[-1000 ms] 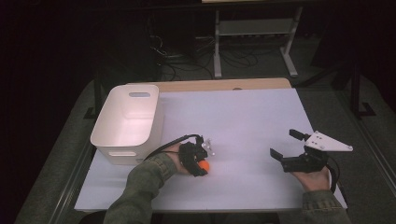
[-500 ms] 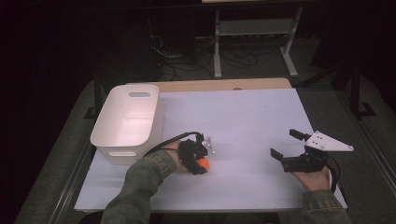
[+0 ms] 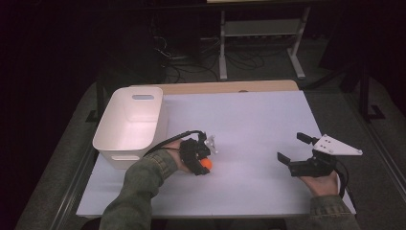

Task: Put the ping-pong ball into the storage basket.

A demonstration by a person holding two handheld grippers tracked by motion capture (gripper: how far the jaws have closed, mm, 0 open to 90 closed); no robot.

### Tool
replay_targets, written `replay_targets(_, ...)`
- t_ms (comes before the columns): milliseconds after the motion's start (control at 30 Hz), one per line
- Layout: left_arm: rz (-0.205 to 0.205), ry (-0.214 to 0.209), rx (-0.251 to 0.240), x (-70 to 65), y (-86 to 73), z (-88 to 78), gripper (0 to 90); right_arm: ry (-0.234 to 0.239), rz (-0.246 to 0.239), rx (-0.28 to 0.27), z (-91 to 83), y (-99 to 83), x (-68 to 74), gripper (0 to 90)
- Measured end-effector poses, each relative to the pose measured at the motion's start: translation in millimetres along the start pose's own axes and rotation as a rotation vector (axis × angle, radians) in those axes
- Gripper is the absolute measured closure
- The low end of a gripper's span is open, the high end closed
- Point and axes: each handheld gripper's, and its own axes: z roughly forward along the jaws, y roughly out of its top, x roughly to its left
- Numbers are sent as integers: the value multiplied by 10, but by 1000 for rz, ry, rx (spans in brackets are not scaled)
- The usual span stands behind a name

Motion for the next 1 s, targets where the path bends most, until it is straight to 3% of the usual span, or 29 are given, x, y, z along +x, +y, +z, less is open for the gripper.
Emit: replay_targets(1000,50,16,47,33,140,-425,502,1,1,-1,3,1,1,0)
